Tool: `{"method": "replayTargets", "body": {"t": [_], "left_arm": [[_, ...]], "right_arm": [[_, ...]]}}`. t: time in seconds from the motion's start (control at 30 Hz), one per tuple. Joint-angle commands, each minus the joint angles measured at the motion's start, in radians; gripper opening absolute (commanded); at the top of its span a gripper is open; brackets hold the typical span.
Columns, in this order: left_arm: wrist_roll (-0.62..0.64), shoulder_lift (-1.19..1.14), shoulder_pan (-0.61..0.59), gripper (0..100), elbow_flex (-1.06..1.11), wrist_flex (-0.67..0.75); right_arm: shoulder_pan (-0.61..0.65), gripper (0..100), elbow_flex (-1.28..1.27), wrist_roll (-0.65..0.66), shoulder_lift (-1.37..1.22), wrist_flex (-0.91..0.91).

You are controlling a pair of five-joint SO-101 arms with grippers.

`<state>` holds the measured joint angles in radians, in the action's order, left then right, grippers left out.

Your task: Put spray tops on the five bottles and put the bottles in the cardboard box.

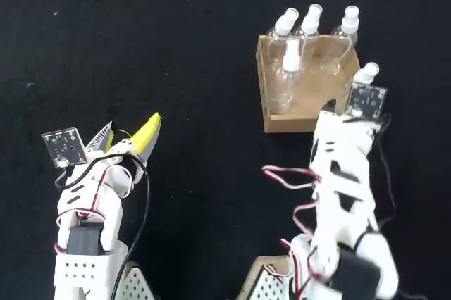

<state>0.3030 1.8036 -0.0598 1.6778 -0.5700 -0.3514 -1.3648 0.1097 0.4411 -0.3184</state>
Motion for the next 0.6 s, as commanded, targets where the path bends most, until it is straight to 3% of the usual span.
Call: {"method": "replayTargets", "body": {"t": [0.0, 0.13, 0.3, 0.4, 0.57], "left_arm": [[0.002, 0.008, -0.008, 34, 0.022, -0.005], [0.002, 0.008, -0.008, 34, 0.022, -0.005], [0.002, 0.012, -0.008, 34, 0.022, -0.031], [0.002, 0.015, -0.001, 34, 0.022, -0.08], [0.0, 0.015, -0.01, 34, 0.022, -0.089]], "right_arm": [[-0.018, 36.8, -0.068, 0.008, 0.15, 0.002], [-0.015, 30.2, -0.15, 0.008, 0.297, 0.147], [-0.011, 0.3, -0.225, 0.005, 0.509, 0.285], [-0.011, 7.6, -0.302, 0.0, 0.642, 0.344], [-0.014, 5.7, -0.328, 0.008, 0.851, 0.615]]}}
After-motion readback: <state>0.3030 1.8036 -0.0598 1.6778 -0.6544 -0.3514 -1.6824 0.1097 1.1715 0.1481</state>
